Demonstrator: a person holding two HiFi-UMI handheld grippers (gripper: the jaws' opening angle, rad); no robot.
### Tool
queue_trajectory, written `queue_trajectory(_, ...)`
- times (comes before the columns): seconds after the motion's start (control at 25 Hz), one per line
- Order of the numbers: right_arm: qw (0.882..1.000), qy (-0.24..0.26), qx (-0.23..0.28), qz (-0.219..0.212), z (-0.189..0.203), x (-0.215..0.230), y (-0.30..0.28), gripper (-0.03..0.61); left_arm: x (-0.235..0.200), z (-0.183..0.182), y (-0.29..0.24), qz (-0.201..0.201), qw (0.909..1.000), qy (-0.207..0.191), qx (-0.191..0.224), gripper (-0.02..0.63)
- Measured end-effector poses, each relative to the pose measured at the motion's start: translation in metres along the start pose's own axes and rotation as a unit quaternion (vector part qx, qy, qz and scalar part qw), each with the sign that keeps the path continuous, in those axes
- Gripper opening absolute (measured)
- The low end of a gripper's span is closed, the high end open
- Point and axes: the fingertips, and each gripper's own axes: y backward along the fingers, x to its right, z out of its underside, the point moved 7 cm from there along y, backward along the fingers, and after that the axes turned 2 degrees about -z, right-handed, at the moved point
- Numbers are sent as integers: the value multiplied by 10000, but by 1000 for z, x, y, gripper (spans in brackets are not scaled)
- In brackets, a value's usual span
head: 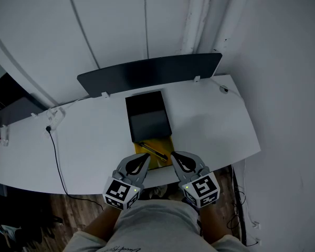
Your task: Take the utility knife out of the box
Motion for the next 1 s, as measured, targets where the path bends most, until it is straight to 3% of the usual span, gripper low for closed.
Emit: queue_trajectory(1.0,9983,-112,-564,63,4,-5,-66,15,-66,9,-8,224,9993,23,-286,0)
